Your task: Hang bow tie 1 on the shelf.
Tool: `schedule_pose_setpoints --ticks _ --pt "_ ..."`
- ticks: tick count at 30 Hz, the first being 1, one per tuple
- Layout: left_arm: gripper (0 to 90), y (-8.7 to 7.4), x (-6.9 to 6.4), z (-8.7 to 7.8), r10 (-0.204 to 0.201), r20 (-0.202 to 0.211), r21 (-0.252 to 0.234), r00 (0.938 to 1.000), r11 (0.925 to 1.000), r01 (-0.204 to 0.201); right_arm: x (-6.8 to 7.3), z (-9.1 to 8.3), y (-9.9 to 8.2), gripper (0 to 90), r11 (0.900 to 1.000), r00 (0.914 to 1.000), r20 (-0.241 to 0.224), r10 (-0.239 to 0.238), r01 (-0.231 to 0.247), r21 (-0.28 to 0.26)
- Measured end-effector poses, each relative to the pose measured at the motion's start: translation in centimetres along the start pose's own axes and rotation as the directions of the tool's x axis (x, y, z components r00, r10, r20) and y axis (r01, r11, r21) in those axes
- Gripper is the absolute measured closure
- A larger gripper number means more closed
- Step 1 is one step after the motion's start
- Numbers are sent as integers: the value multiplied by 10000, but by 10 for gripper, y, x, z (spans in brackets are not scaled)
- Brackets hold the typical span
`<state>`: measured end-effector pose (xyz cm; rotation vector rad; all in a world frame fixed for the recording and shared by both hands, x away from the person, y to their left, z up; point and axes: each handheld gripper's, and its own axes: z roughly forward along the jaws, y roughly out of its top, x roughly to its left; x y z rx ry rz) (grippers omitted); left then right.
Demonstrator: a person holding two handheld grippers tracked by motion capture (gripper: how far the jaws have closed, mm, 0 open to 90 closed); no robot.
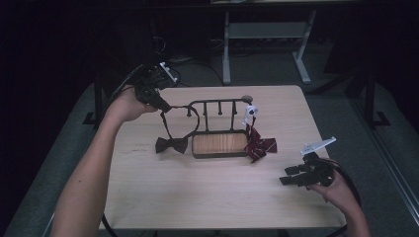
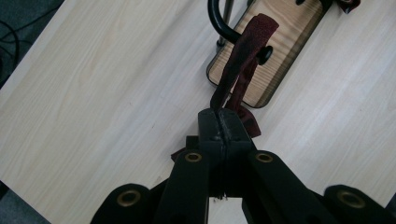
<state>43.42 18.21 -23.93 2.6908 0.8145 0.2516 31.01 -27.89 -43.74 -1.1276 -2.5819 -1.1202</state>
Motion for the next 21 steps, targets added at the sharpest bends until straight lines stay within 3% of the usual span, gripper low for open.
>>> schedule_pose_setpoints --ticks 21 --pt "896 4 8 12 -184 -59 351 9998 9992 186 -1 -1 0 436 10000 10000 -33 12 -12 -57"
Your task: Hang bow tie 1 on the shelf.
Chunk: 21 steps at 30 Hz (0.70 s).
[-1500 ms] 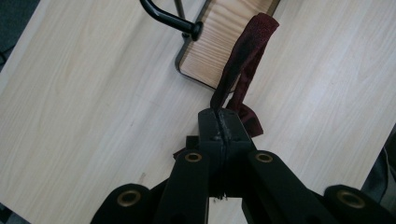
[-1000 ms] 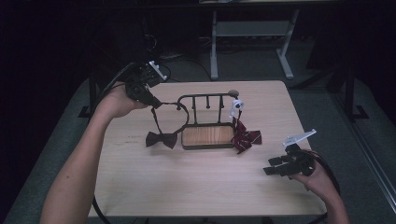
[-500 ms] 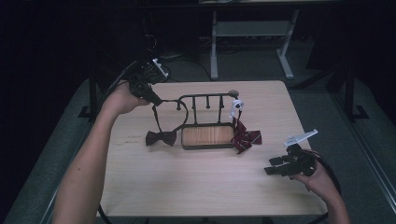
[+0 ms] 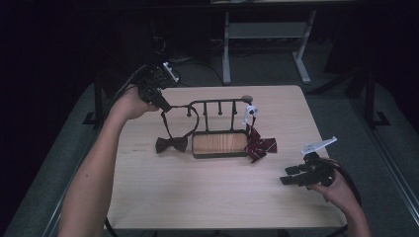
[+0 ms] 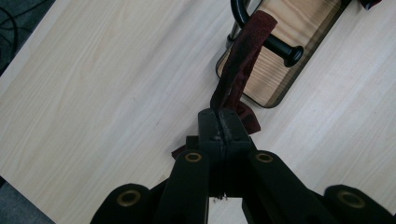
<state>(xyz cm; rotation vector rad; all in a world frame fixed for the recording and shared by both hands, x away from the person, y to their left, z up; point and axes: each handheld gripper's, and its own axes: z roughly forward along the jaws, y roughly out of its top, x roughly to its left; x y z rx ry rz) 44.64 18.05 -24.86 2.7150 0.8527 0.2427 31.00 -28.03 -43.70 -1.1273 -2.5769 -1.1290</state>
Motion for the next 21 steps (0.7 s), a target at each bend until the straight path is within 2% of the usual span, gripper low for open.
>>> schedule_pose_setpoints --ticks 14,21 --pt "895 4 -1 4 50 -112 188 9999 9998 -48 -1 0 -1 436 10000 10000 -9 18 -18 -6" --pt "844 1 -1 4 77 -200 176 9998 9998 -74 -1 0 -1 436 10000 10000 17 39 -39 19"
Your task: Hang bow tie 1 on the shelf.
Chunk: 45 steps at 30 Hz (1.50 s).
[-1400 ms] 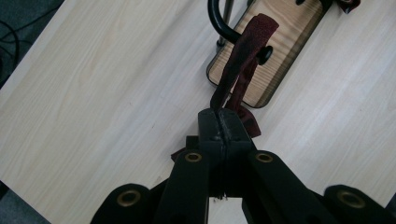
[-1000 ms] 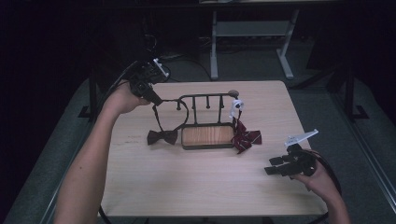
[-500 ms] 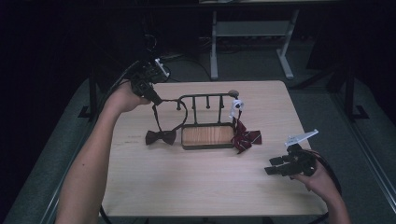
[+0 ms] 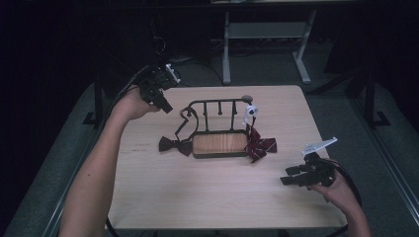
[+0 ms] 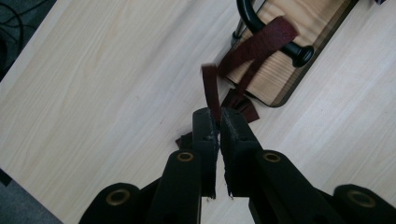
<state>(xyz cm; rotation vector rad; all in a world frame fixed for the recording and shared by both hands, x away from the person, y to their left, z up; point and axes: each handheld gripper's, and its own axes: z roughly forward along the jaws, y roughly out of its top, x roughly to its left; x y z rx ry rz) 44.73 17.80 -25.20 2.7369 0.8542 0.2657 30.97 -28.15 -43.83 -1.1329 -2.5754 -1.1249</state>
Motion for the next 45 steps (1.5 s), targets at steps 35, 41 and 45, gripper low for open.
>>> schedule_pose_setpoints --ticks 35,41,45 --pt "730 -38 -8 6 97 336 -420 9994 9991 -83 -6 -5 -5 413 9994 9987 397 322 -316 -169" --pt "718 -43 -10 8 74 370 -502 9993 9987 -55 -7 -4 -5 411 9993 9987 384 331 -324 -178" --pt "710 -46 -11 8 80 397 -578 9992 9983 -57 -7 -4 -6 411 9992 9987 372 359 -353 -170"
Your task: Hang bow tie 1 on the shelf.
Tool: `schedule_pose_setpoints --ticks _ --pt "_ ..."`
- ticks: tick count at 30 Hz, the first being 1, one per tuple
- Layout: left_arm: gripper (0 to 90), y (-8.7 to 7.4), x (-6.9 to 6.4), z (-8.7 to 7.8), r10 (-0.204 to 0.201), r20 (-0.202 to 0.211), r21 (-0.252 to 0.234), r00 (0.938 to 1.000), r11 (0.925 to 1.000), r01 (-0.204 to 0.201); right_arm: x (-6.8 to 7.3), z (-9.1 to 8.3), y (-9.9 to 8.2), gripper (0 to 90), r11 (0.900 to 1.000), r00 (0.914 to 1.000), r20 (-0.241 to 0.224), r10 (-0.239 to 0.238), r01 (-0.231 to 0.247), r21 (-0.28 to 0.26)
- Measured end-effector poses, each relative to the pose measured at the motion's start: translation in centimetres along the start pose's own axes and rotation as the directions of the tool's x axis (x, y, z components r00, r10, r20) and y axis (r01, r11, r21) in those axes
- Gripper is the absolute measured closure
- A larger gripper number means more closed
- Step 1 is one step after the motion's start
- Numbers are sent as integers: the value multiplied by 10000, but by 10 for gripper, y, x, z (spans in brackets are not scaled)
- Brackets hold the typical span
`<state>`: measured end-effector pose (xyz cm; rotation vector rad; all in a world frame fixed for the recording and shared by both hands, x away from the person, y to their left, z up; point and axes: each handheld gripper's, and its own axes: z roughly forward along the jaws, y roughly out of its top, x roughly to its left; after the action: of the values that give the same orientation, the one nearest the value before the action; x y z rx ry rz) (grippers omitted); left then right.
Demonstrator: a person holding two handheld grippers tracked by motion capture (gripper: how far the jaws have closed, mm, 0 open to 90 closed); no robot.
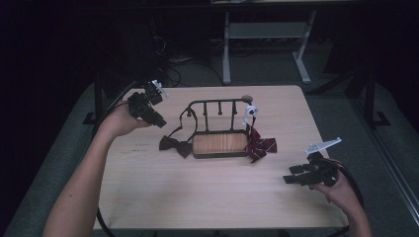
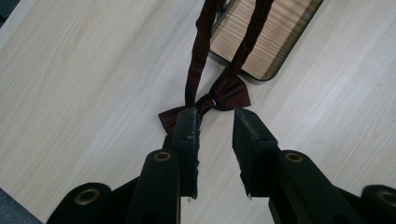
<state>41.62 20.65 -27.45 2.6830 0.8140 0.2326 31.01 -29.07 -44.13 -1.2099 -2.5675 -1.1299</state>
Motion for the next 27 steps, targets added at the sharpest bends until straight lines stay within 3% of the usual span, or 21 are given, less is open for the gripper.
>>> schedule_pose_setpoints --ticks 27 --pt "653 -26 -10 17 71 379 -154 9993 9999 -65 -2 0 -1 407 10000 10000 31 67 -67 -17"
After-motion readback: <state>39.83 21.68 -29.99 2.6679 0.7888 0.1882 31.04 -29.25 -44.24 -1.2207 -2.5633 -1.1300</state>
